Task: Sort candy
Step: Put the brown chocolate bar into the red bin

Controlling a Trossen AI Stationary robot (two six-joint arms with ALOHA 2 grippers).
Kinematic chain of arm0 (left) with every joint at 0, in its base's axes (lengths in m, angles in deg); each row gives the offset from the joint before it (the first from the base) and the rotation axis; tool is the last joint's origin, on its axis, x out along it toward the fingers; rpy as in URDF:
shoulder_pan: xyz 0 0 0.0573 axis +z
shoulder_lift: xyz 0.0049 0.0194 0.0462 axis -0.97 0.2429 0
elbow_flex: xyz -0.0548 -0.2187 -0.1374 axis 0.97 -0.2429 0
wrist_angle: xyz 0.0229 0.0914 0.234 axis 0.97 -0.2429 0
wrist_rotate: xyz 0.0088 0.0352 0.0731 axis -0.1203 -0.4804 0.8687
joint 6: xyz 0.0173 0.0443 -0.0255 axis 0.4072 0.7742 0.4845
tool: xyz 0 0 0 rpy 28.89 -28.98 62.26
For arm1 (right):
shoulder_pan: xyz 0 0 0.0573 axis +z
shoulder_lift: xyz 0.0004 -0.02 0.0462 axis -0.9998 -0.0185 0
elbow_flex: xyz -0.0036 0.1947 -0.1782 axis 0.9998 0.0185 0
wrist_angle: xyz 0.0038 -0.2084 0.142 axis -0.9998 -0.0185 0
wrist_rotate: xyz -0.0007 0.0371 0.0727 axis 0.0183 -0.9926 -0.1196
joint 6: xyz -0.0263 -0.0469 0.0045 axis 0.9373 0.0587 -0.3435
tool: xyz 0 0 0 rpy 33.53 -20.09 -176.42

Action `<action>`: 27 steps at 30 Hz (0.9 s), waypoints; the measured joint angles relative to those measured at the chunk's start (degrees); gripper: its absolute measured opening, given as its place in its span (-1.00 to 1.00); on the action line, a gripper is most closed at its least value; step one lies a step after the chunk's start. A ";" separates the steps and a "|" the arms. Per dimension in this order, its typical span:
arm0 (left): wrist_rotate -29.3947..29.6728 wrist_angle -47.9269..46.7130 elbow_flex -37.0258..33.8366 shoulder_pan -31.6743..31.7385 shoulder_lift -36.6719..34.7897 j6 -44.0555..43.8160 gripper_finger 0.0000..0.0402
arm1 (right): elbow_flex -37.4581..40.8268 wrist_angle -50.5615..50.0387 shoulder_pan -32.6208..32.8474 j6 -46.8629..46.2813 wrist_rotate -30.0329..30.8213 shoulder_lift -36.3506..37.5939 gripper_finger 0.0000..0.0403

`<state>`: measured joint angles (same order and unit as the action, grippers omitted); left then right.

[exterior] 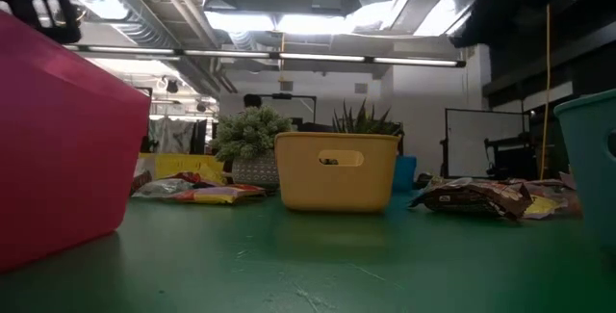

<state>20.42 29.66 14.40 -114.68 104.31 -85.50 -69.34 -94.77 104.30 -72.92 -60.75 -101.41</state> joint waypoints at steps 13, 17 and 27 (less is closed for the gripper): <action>14.60 0.68 0.00 2.63 0.00 14.91 -0.29 | 1.55 -23.64 -0.02 -12.25 16.56 -0.06 -0.12; 14.66 0.71 0.00 4.92 0.00 18.13 -0.29 | 6.32 -23.52 -0.02 -17.68 16.99 -0.07 -0.12; 14.50 0.70 0.00 9.37 0.00 20.46 -0.28 | 15.86 -21.57 -0.02 -27.73 15.38 -0.18 -0.12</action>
<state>34.91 30.36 14.40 -105.31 104.31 -65.04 -53.48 -116.33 104.27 -100.65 -45.37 -101.59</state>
